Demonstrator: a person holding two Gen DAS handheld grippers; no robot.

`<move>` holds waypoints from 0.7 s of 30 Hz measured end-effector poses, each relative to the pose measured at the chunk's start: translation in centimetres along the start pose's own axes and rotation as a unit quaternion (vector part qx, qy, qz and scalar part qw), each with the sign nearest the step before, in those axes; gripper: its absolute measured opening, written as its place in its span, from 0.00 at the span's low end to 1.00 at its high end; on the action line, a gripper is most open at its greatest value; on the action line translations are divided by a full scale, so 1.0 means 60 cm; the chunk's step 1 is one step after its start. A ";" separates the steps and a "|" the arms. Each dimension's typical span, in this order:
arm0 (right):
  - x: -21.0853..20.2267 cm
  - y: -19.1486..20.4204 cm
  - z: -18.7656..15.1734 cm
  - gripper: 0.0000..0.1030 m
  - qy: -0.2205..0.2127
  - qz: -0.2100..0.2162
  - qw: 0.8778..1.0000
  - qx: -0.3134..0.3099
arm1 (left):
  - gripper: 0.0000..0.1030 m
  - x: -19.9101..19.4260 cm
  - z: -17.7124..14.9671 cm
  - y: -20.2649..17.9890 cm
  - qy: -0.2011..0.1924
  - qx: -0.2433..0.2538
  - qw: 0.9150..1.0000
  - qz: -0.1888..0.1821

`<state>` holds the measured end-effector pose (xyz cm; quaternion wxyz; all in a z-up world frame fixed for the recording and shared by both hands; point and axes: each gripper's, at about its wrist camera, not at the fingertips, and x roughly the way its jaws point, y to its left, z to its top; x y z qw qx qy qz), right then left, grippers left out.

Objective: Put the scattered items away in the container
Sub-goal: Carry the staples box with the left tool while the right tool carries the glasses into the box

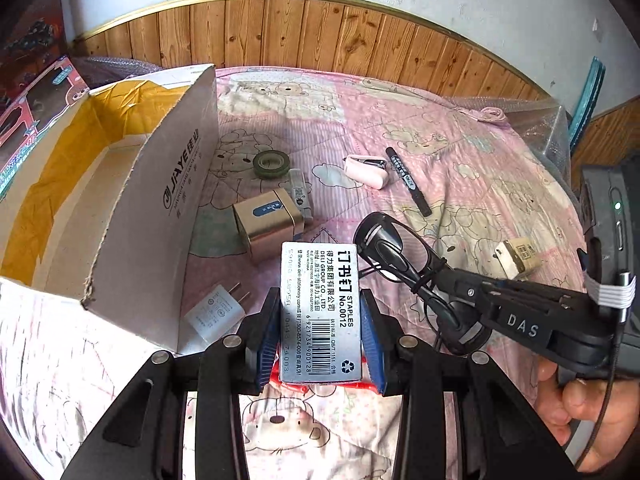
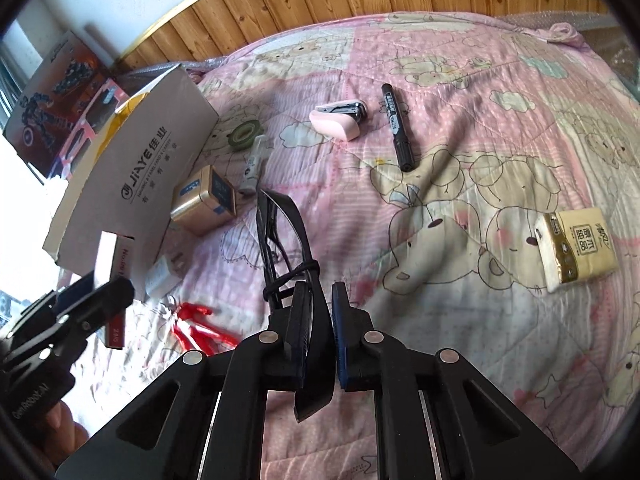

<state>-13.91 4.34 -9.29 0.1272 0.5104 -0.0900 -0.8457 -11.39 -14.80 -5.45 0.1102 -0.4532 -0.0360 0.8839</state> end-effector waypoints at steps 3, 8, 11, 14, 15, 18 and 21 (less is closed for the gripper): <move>-0.001 0.004 -0.013 0.12 0.005 -0.006 1.000 -0.005 | 0.37 -0.019 -0.009 0.004 -0.008 -0.004 1.000 -0.006; -0.028 0.018 -0.021 0.11 -0.003 0.000 1.000 -0.003 | 0.37 -0.042 -0.019 0.013 -0.012 -0.014 1.000 -0.017; -0.044 0.033 -0.024 0.11 -0.010 -0.006 1.000 -0.009 | 0.37 -0.057 -0.020 0.019 -0.020 -0.016 0.999 -0.021; -0.059 0.047 -0.029 0.11 -0.017 -0.010 1.000 -0.016 | 0.37 -0.071 -0.019 0.026 -0.029 -0.017 0.999 -0.024; -0.064 0.053 -0.031 0.11 -0.019 -0.014 1.000 -0.019 | 0.37 -0.075 -0.018 0.028 -0.032 -0.019 0.999 -0.026; -0.078 0.069 -0.035 0.11 -0.027 -0.024 0.999 -0.031 | 0.37 -0.088 -0.019 0.036 -0.038 -0.022 0.999 -0.030; -0.095 0.088 -0.037 0.11 -0.036 -0.032 0.998 -0.045 | 0.37 -0.101 -0.023 0.047 -0.044 -0.030 0.998 -0.034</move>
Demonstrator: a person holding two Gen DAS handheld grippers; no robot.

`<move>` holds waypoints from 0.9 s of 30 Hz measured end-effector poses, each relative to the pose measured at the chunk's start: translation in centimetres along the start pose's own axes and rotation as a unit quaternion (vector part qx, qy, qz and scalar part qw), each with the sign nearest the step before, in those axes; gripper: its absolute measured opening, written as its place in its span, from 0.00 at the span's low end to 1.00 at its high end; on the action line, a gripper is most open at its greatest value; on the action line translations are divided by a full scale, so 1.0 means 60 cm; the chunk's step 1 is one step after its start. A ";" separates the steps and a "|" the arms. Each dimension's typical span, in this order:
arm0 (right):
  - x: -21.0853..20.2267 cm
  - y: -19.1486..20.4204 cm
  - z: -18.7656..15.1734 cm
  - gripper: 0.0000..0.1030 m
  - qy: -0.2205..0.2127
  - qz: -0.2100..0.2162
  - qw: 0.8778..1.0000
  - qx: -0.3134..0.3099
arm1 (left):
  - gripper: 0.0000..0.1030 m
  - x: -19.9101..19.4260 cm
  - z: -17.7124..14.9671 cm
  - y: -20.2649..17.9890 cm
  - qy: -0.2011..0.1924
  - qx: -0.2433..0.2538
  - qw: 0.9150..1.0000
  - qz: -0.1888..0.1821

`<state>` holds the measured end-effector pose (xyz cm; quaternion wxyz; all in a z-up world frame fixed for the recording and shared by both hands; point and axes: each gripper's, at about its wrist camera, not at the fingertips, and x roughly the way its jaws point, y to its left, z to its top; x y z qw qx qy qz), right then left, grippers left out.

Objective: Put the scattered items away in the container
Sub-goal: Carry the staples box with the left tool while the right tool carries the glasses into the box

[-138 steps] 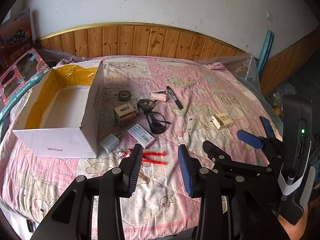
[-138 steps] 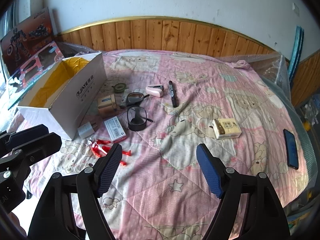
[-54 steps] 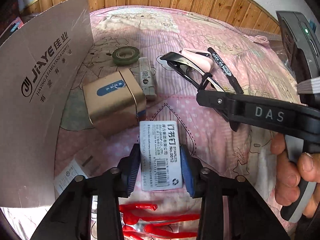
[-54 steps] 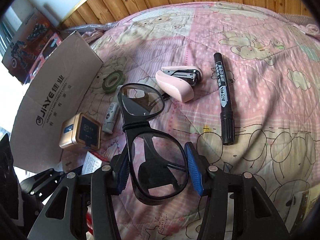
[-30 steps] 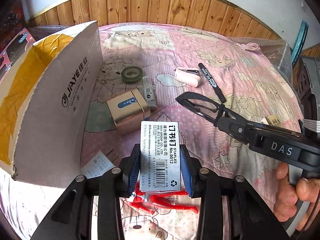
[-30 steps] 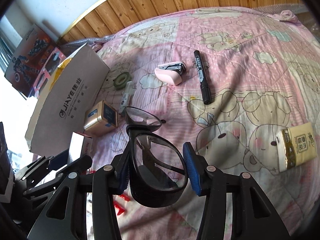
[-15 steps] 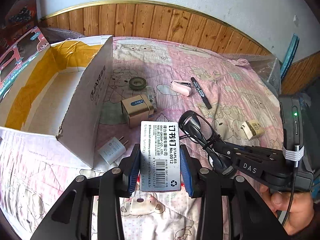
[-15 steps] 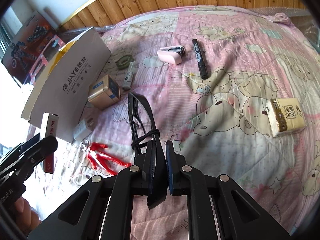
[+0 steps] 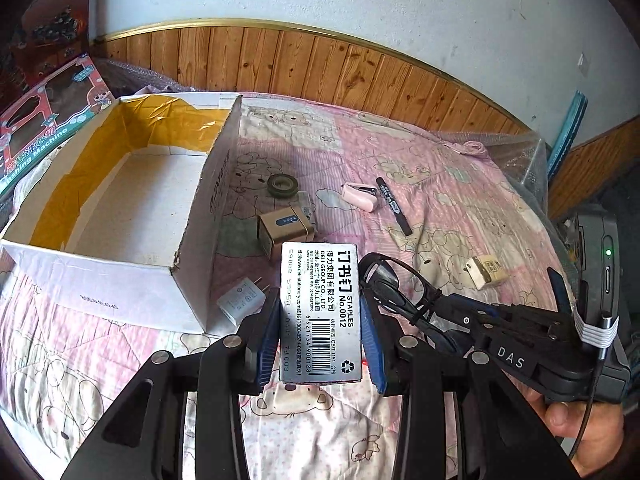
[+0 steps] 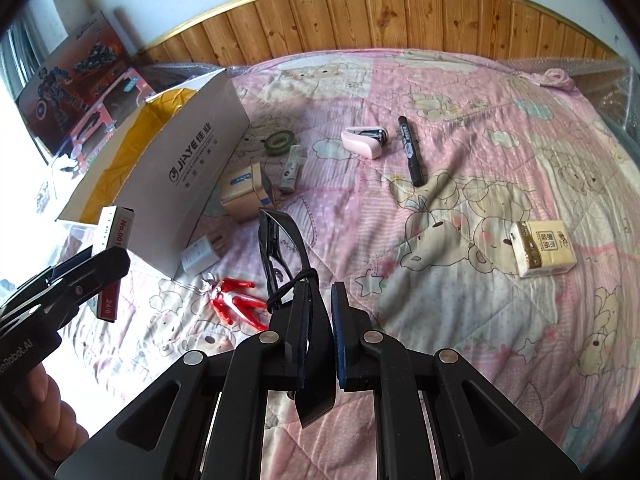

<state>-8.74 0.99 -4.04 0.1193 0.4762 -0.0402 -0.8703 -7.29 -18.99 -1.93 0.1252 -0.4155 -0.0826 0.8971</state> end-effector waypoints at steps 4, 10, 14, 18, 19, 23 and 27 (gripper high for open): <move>-0.024 0.026 0.005 0.11 -0.012 -0.005 1.000 -0.018 | 0.37 -0.017 -0.007 0.016 -0.007 -0.009 1.000 -0.002; -0.057 0.067 0.019 0.11 -0.033 -0.003 0.999 -0.039 | 0.37 -0.041 -0.012 0.039 -0.016 -0.022 1.000 -0.003; -0.078 0.096 0.034 0.11 -0.048 0.001 0.997 -0.053 | 0.37 -0.060 -0.006 0.052 -0.027 -0.024 0.999 -0.001; -0.092 0.127 0.053 0.11 -0.058 0.007 0.996 -0.070 | 0.37 -0.075 0.007 0.070 -0.038 -0.027 0.999 0.006; -0.093 0.136 0.059 0.11 -0.060 0.008 0.995 -0.076 | 0.37 -0.078 0.011 0.074 -0.041 -0.028 0.999 0.008; -0.093 0.168 0.078 0.11 -0.065 0.014 0.993 -0.094 | 0.37 -0.088 0.029 0.092 -0.051 -0.031 0.998 0.019; -0.089 0.200 0.099 0.11 -0.070 0.021 0.991 -0.109 | 0.37 -0.097 0.048 0.112 -0.059 -0.033 0.997 0.032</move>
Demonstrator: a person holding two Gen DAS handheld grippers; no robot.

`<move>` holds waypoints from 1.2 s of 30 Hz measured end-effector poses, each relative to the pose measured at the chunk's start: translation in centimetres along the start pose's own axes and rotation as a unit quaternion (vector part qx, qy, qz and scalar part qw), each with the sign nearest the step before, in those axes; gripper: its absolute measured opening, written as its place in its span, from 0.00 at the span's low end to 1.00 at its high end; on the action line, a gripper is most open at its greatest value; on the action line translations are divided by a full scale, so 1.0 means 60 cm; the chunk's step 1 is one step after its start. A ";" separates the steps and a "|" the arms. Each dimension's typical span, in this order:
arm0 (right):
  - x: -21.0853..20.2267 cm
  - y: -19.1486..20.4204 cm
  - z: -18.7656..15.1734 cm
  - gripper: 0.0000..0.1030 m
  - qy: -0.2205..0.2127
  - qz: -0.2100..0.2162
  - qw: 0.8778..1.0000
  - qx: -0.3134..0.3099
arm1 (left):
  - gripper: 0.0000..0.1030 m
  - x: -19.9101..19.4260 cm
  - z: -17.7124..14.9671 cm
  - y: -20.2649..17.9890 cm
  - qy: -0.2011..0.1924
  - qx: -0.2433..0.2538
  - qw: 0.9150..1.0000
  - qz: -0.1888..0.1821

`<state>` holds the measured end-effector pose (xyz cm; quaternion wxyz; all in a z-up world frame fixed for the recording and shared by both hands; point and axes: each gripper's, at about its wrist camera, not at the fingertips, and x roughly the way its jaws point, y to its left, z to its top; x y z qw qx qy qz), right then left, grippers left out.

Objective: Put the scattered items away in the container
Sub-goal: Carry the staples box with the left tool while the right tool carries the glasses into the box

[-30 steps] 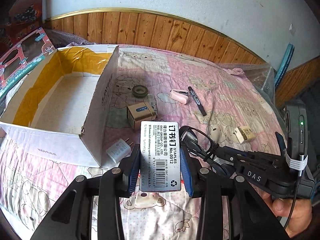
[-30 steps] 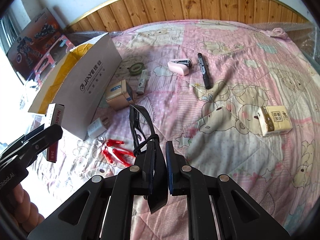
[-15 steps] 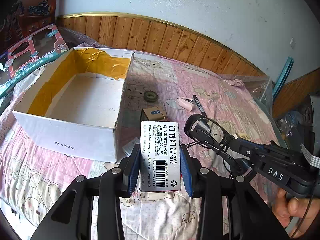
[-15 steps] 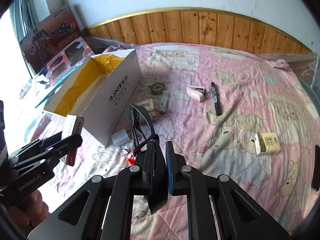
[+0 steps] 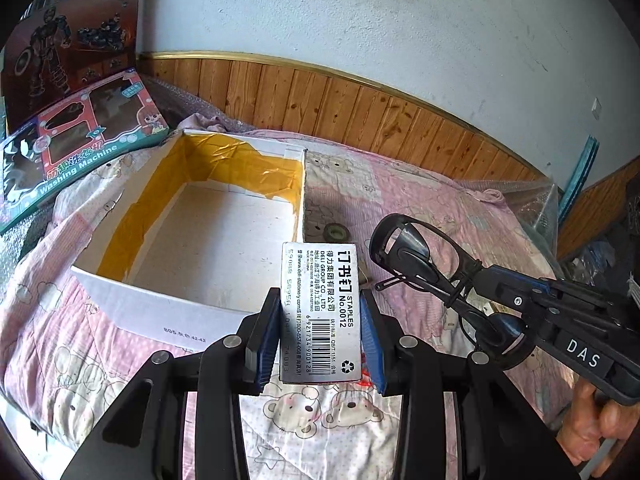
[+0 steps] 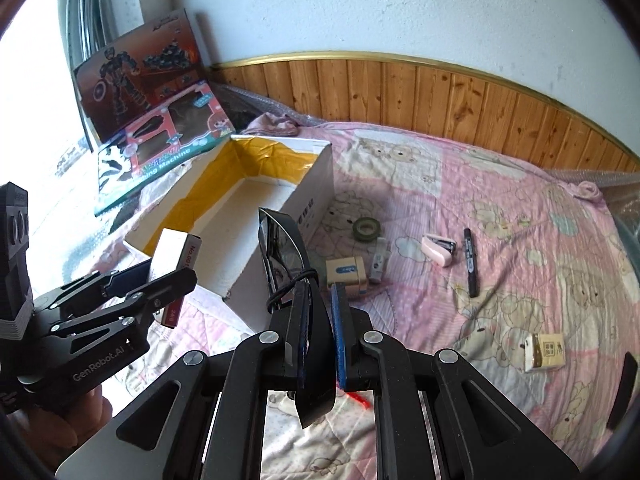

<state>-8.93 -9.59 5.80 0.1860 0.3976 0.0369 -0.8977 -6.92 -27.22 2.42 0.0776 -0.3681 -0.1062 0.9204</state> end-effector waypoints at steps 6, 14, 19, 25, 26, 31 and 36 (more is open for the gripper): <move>0.019 0.038 0.040 0.11 -0.004 0.014 1.000 -0.020 | 0.37 0.003 0.029 0.033 -0.004 -0.005 1.000 0.018; 0.067 0.079 0.094 0.11 0.000 0.023 0.999 -0.044 | 0.37 0.025 0.061 0.076 0.005 -0.017 0.999 0.036; 0.104 0.098 0.124 0.11 0.008 0.028 0.998 -0.052 | 0.37 0.042 0.082 0.099 0.012 -0.025 0.999 0.042; 0.147 0.114 0.159 0.11 0.016 0.035 0.998 -0.057 | 0.37 0.064 0.109 0.124 0.023 -0.035 0.998 0.046; 0.153 0.116 0.165 0.11 0.018 0.035 0.998 -0.058 | 0.37 0.068 0.114 0.128 0.025 -0.036 0.998 0.046; 0.191 0.125 0.192 0.11 0.028 0.038 0.997 -0.064 | 0.37 0.088 0.135 0.146 0.040 -0.040 0.997 0.050; 0.238 0.127 0.216 0.11 0.044 0.041 0.996 -0.062 | 0.37 0.114 0.151 0.168 0.065 -0.046 0.995 0.055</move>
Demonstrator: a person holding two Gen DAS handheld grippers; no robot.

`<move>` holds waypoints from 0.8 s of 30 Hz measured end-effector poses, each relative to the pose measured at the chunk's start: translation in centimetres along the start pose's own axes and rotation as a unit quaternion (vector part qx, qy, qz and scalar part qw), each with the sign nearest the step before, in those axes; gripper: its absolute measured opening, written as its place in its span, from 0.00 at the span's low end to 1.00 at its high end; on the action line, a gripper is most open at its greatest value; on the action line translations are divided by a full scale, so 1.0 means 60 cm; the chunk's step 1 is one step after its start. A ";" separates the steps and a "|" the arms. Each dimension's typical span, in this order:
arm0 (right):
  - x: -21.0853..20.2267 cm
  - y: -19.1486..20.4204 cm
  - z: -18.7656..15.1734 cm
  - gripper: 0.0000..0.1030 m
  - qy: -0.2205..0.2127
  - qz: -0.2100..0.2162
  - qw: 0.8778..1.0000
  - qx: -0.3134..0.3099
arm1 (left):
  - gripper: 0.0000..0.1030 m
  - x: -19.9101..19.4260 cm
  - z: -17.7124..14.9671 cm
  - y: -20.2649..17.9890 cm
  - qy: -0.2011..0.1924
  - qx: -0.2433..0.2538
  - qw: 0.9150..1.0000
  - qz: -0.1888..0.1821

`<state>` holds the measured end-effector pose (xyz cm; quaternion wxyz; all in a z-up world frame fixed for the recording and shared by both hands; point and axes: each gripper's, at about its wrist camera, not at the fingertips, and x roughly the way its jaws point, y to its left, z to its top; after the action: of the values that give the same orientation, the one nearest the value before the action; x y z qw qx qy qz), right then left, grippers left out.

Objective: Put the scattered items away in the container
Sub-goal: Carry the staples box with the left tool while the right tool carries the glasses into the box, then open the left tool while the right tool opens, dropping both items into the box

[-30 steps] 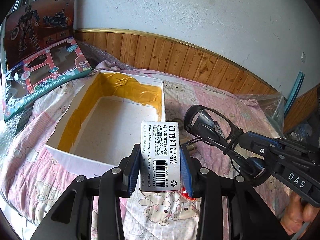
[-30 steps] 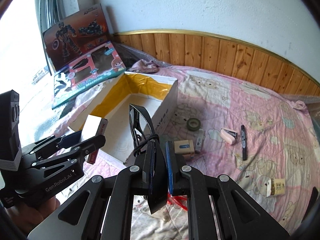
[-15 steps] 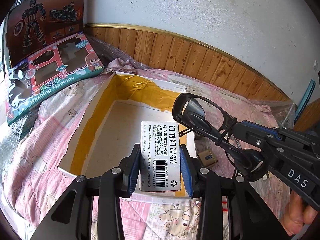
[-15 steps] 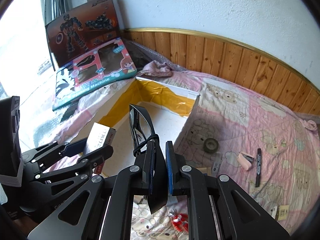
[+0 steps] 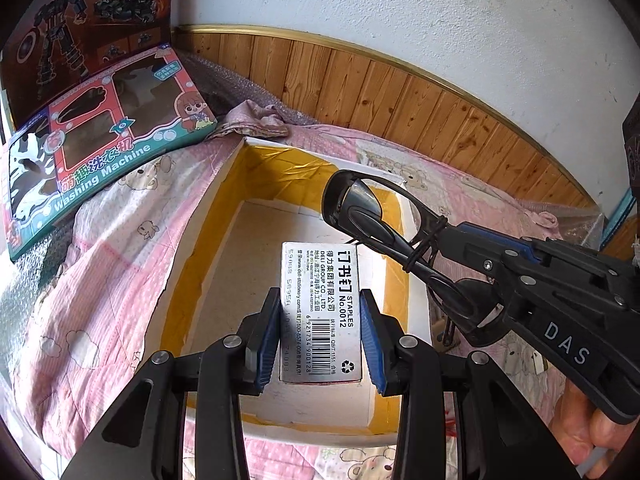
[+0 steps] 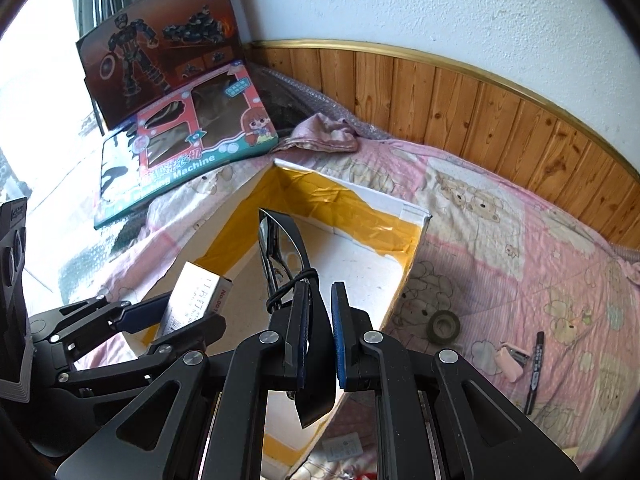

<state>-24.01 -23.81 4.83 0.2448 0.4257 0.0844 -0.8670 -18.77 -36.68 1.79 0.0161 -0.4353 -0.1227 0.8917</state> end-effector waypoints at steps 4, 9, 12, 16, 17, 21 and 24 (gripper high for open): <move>0.035 -0.005 0.020 0.11 0.013 0.001 1.000 0.004 | 0.37 0.024 0.019 0.017 0.030 -0.012 0.999 -0.007; 0.082 -0.020 0.040 0.11 0.031 0.003 0.999 0.017 | 0.37 0.052 0.047 0.027 0.063 -0.015 0.998 -0.016; 0.112 -0.032 0.047 0.11 0.044 0.007 0.998 0.032 | 0.37 0.074 0.063 0.028 0.082 -0.015 0.996 -0.020; 0.150 -0.047 0.050 0.11 0.062 0.005 0.997 0.047 | 0.37 0.108 0.081 0.031 0.099 -0.011 0.995 -0.007; 0.160 -0.051 0.050 0.11 0.067 0.005 0.996 0.052 | 0.37 0.117 0.084 0.033 0.104 -0.012 0.995 -0.003; 0.194 -0.064 0.053 0.11 0.085 0.005 0.994 0.067 | 0.37 0.156 0.099 0.042 0.121 -0.017 0.992 0.013; 0.213 -0.070 0.054 0.11 0.094 0.001 0.993 0.069 | 0.37 0.182 0.110 0.044 0.126 -0.014 0.991 0.030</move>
<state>-34.99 -25.84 -3.36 0.2065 0.5212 0.0471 -0.8267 -30.48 -39.13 -3.34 -0.0015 -0.5479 -0.1185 0.8281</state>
